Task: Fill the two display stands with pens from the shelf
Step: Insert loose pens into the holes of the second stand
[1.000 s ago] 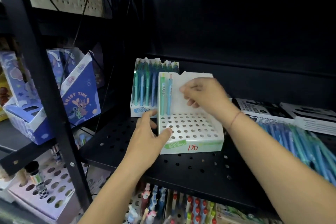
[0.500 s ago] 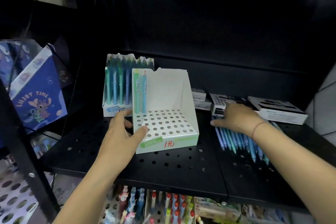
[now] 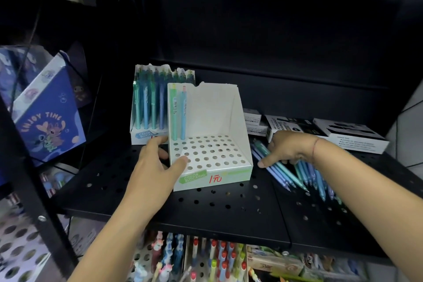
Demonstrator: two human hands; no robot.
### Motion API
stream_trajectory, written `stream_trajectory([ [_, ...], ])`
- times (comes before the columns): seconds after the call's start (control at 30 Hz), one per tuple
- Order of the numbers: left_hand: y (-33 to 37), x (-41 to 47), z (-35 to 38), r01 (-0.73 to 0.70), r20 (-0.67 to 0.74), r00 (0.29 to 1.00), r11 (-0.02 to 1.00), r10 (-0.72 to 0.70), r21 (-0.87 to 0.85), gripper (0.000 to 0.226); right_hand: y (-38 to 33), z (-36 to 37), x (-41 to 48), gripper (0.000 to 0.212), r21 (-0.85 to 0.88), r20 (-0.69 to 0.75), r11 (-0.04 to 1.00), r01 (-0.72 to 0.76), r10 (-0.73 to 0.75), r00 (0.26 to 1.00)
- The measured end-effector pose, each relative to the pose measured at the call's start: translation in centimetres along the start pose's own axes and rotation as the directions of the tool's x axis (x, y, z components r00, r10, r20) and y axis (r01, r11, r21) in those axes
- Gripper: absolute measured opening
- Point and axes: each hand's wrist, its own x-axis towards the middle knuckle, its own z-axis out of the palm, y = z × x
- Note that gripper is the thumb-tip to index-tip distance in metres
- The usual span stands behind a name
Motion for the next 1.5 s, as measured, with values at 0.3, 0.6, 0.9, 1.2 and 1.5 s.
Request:
stream_trajectory([
  [0.3,0.2,-0.2,-0.1,0.003,0.004,1.000,1.000,-0.003,0.009,0.052,-0.7,-0.4,0.0,0.045,0.022,0.088,0.999,-0.035,0.033,0.996],
  [0.6,0.6,-0.4,-0.2,-0.022,-0.007,1.000,0.999,0.022,0.028,0.061,0.7,-1.0,-0.4,0.027,0.302,-0.033,0.952,0.055,-0.047,0.998],
  [0.9,4.4,-2.4,0.0,-0.293,-0.297,0.913,0.956,0.281,0.006,0.045,-2.5,-4.1,-6.3,0.022,0.611,-0.362,0.642,0.462,-0.292,0.885],
  [1.2,8.7,-3.2,1.6,-0.060,0.238,0.955,0.903,0.175,-0.425,0.025,-10.5,-1.0,-8.0,0.025,0.598,-0.460,0.391,0.700,-0.548,0.698],
  [1.5,6.6,-2.2,0.3,-0.070,0.093,0.990,0.949,0.103,-0.308,0.031,-12.1,-1.0,-5.4,0.030,0.634,-0.452,0.291,0.717,-0.613,0.648],
])
